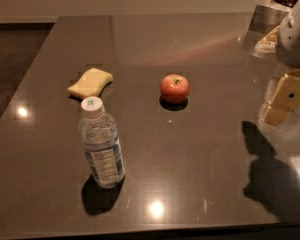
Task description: Knock blue plastic bottle over
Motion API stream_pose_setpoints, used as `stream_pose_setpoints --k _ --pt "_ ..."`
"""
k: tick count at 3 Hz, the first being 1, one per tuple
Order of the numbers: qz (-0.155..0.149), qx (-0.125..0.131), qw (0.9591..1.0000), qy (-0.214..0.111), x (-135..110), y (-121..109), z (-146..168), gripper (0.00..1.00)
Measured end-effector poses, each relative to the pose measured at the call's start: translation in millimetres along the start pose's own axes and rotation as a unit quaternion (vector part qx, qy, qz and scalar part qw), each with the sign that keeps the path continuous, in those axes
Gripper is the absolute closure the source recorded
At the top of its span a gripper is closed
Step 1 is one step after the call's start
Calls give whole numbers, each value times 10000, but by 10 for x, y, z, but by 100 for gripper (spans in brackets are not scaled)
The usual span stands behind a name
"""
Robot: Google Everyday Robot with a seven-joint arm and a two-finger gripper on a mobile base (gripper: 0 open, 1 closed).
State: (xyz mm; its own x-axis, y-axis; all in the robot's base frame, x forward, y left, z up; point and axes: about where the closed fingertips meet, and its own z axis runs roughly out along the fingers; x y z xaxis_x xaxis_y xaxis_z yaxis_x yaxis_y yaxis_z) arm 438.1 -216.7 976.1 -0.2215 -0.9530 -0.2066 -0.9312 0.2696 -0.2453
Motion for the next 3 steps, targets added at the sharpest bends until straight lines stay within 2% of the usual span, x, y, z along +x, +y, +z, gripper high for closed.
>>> stream_pose_setpoints --k 1,2,3 --pt "0 5 10000 -24 -8 -4 -10 0" --pt "-33 -146 9991 -400 -126 46 -25 0" --pt "-284 -403 9880 -1463 -588 300 -118 0"
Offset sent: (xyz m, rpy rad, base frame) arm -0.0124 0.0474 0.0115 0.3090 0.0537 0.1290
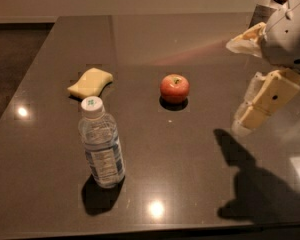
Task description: Knock blue plastic bottle over
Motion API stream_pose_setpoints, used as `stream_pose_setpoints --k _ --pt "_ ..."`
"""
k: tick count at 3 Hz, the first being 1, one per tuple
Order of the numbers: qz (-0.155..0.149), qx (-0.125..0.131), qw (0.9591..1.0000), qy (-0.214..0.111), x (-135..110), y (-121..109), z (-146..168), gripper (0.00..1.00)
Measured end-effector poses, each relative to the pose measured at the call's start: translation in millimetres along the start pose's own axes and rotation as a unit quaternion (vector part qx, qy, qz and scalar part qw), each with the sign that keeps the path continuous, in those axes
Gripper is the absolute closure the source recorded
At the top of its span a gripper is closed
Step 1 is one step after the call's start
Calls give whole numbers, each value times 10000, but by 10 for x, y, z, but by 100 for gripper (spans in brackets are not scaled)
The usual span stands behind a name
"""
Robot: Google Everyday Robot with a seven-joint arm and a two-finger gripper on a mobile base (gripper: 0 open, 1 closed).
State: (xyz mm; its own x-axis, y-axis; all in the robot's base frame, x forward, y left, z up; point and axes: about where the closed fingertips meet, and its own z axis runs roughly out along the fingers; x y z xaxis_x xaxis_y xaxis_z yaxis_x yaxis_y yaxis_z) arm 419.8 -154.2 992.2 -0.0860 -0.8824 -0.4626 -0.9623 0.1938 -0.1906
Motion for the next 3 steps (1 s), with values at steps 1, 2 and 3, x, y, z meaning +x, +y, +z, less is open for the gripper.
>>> stream_pose_setpoints --k 1,2,3 --pt "-219 -284 9975 -609 -428 211 173 0" --pt "-318 -582 9925 -1025 -855 352 451 0" --pt "-285 -871 9866 -1350 -1246 459 736 0"
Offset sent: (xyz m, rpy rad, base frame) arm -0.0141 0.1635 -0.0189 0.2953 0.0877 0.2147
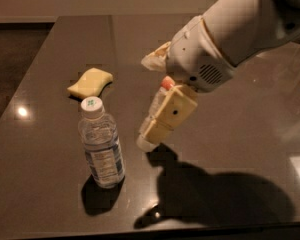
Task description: Knock blue plastic bottle over
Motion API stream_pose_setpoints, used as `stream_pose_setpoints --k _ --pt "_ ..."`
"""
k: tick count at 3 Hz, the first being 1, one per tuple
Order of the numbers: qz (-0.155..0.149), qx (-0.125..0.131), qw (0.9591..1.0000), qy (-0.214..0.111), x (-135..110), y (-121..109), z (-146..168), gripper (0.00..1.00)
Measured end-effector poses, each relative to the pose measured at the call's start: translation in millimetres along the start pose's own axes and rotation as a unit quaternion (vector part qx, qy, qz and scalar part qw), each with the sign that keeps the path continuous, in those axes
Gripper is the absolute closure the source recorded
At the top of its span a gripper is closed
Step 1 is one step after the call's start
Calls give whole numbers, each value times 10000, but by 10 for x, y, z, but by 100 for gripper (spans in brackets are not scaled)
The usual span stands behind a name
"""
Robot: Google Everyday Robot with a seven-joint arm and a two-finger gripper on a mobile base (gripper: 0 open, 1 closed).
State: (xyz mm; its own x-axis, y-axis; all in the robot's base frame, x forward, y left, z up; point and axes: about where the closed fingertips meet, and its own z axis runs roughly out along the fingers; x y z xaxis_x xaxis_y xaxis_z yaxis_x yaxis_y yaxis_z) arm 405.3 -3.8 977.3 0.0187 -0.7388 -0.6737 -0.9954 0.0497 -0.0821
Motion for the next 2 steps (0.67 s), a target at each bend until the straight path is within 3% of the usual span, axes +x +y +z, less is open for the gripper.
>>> stream_pose_setpoints --k 1,2 --pt "22 -459 9984 -343 -294 151 415 0" --pt "-41 -789 9956 -512 -427 306 631 0"
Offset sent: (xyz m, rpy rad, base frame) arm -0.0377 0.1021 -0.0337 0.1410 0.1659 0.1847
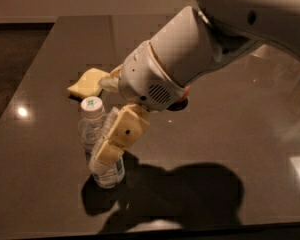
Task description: Knock blue plastic bottle over
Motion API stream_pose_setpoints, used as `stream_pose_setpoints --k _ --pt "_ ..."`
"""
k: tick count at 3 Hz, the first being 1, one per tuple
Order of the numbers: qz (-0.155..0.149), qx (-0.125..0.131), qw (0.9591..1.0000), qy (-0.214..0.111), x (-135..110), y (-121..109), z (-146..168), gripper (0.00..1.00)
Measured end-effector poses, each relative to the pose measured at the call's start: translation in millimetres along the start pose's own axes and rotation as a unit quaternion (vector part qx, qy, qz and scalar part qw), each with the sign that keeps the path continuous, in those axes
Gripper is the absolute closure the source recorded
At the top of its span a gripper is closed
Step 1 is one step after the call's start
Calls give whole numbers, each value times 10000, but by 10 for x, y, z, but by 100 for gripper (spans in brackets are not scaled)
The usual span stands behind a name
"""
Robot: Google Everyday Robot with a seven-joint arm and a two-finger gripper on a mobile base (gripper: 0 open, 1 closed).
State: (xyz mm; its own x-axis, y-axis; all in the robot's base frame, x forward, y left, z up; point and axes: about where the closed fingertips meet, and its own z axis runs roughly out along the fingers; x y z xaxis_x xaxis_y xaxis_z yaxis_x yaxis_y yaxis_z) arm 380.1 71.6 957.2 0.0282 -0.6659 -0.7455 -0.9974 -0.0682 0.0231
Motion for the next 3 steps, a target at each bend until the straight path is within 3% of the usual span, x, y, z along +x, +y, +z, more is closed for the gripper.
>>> stream_pose_setpoints --k 1,3 --pt "-139 -109 9996 -218 -44 67 174 2" --pt "-257 -77 9985 -480 -59 40 254 47"
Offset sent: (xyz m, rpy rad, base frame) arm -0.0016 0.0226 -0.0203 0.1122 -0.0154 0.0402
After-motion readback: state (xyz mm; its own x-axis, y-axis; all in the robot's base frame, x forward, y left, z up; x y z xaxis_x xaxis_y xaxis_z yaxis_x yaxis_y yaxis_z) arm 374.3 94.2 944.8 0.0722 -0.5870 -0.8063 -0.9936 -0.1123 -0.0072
